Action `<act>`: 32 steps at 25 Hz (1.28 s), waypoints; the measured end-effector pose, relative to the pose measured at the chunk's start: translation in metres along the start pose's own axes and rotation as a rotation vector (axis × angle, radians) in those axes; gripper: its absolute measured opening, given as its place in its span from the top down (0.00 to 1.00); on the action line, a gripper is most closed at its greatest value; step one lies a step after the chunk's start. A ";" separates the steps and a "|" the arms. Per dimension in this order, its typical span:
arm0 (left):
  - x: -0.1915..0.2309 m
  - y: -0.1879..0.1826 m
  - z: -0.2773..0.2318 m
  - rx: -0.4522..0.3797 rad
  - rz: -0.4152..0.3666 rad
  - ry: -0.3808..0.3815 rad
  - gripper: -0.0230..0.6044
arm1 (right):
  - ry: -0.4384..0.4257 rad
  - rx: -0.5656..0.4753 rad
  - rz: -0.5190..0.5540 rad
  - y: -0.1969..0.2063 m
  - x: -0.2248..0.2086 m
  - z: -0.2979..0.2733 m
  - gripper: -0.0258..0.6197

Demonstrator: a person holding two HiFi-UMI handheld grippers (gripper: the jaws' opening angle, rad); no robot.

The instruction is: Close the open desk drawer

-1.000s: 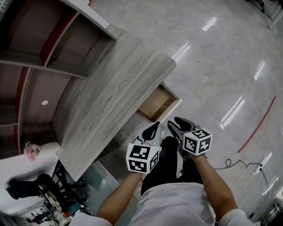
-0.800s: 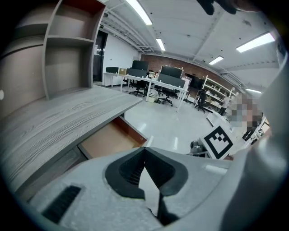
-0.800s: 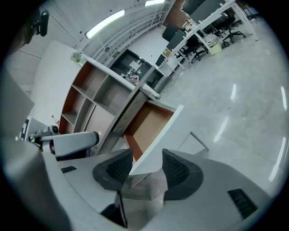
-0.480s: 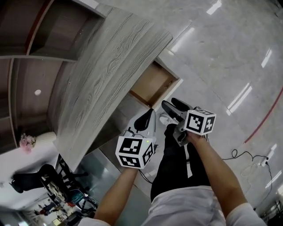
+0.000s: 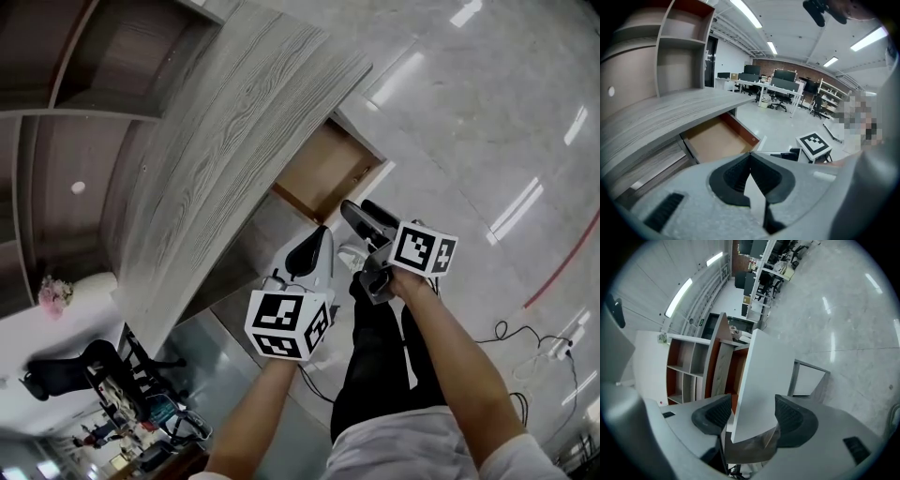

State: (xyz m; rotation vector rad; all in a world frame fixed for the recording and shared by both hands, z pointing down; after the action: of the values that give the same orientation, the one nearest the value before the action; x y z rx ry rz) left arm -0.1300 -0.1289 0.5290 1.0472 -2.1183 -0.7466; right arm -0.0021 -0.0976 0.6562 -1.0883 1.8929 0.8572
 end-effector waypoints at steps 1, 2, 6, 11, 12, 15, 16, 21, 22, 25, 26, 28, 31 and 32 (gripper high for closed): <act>0.001 0.001 0.001 0.000 0.004 -0.006 0.96 | -0.007 -0.003 -0.014 0.000 0.000 -0.002 0.58; 0.002 0.001 0.001 0.000 0.006 -0.011 0.96 | -0.016 -0.003 -0.024 0.000 0.000 -0.004 0.58; 0.004 0.002 0.001 -0.001 0.005 -0.021 0.96 | -0.051 0.015 -0.069 0.001 0.003 -0.011 0.58; 0.009 -0.001 0.001 0.003 -0.007 -0.013 0.96 | -0.029 0.017 -0.029 0.003 0.004 -0.008 0.67; 0.010 -0.003 0.001 0.004 -0.011 -0.010 0.96 | -0.031 0.013 -0.030 0.003 0.006 -0.007 0.67; 0.010 -0.006 0.003 -0.002 -0.016 -0.005 0.96 | -0.045 0.000 -0.037 0.002 0.012 -0.004 0.67; 0.009 -0.008 0.004 -0.006 -0.018 -0.005 0.96 | -0.050 -0.005 -0.038 0.002 0.015 -0.002 0.67; 0.007 -0.017 0.010 -0.027 -0.028 -0.004 0.96 | -0.062 -0.025 -0.034 0.002 0.025 0.003 0.67; 0.007 -0.018 0.011 -0.031 -0.026 -0.005 0.96 | -0.061 -0.025 -0.034 0.001 0.026 0.004 0.67; 0.007 -0.022 0.012 -0.045 -0.022 -0.007 0.96 | -0.065 -0.025 -0.027 0.000 0.031 0.005 0.67; 0.007 -0.023 0.012 -0.047 -0.024 -0.007 0.96 | -0.070 -0.025 -0.024 0.000 0.033 0.005 0.67; 0.006 -0.023 0.011 -0.050 -0.027 -0.004 0.96 | -0.077 -0.027 -0.013 -0.001 0.037 0.006 0.67; 0.002 -0.024 0.010 -0.051 -0.031 0.002 0.96 | -0.088 -0.034 0.017 -0.003 0.043 0.007 0.67; 0.002 -0.024 0.010 -0.051 -0.031 0.003 0.96 | -0.094 -0.037 0.028 -0.004 0.046 0.008 0.67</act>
State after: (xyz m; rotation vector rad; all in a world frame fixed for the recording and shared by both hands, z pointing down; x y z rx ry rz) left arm -0.1272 -0.1408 0.5061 1.0556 -2.0736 -0.8092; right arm -0.0119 -0.1097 0.6124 -1.0281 1.8246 0.9462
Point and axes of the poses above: the fingertips, and each gripper's own axes: z backward along the fingers, x to its left, y out of its underside, the point moved 8 cm from there along z, backward along the fingers, and after that the axes turned 13 degrees about y, right-handed, at the moved point
